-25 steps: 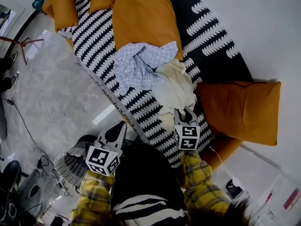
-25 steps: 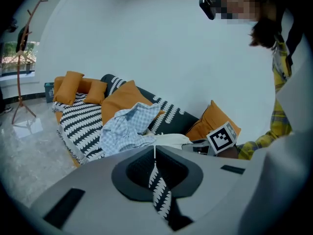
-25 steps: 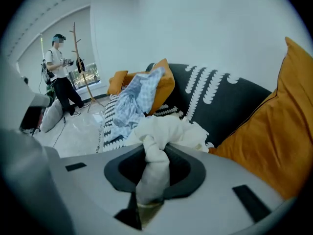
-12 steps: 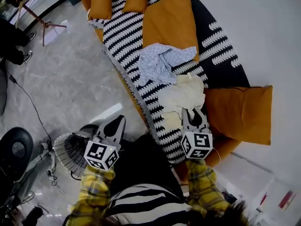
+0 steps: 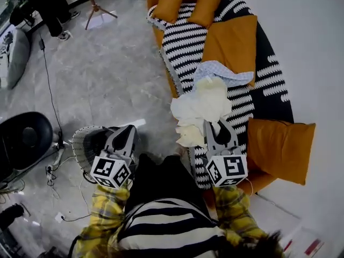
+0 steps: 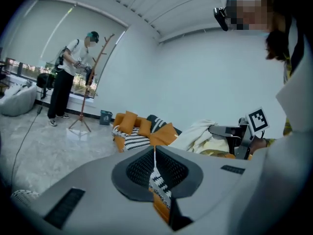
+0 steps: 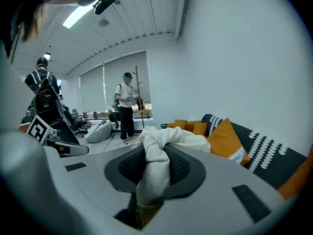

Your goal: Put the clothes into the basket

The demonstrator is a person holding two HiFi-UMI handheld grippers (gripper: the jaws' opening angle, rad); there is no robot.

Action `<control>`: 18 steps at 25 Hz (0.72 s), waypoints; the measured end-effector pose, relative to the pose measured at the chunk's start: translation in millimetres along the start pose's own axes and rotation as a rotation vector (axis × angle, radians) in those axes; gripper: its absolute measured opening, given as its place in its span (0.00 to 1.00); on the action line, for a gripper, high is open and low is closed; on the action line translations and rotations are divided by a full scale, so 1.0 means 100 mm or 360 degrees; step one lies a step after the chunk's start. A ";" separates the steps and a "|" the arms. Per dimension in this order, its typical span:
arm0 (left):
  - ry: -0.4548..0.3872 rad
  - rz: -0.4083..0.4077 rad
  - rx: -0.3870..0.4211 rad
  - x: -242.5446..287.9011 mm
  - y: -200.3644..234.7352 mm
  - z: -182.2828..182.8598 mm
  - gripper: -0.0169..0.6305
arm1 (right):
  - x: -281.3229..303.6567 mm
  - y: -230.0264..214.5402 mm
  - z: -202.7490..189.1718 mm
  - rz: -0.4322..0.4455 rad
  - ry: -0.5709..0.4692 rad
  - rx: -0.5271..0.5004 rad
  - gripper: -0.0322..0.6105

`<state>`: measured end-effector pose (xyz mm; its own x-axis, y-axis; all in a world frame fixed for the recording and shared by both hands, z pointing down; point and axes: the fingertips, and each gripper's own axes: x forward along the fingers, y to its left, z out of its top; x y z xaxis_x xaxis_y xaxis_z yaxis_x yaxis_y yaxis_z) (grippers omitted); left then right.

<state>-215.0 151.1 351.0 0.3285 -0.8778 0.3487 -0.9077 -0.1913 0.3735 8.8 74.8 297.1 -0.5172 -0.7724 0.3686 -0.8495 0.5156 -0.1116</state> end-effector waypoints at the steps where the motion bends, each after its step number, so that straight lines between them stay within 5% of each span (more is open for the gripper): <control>1: -0.0030 0.0042 -0.0010 -0.13 0.08 0.03 0.05 | 0.03 0.17 0.07 0.0062 -0.0020 -0.0012 0.20; 10: -0.0289 0.0525 -0.0195 -1.41 0.89 0.04 0.05 | 0.35 1.87 0.34 0.0718 -0.0076 -0.0173 0.20; 18: -0.0452 0.0922 -0.0353 -2.61 1.32 -0.24 0.05 | 0.16 3.45 0.11 0.1361 0.0005 -0.0326 0.21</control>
<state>-414.2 366.1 330.1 -0.3029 -0.8985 0.3178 -0.8315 0.4121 0.3725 -293.8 236.3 254.0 -0.9673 -0.0905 0.2371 -0.1359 0.9737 -0.1828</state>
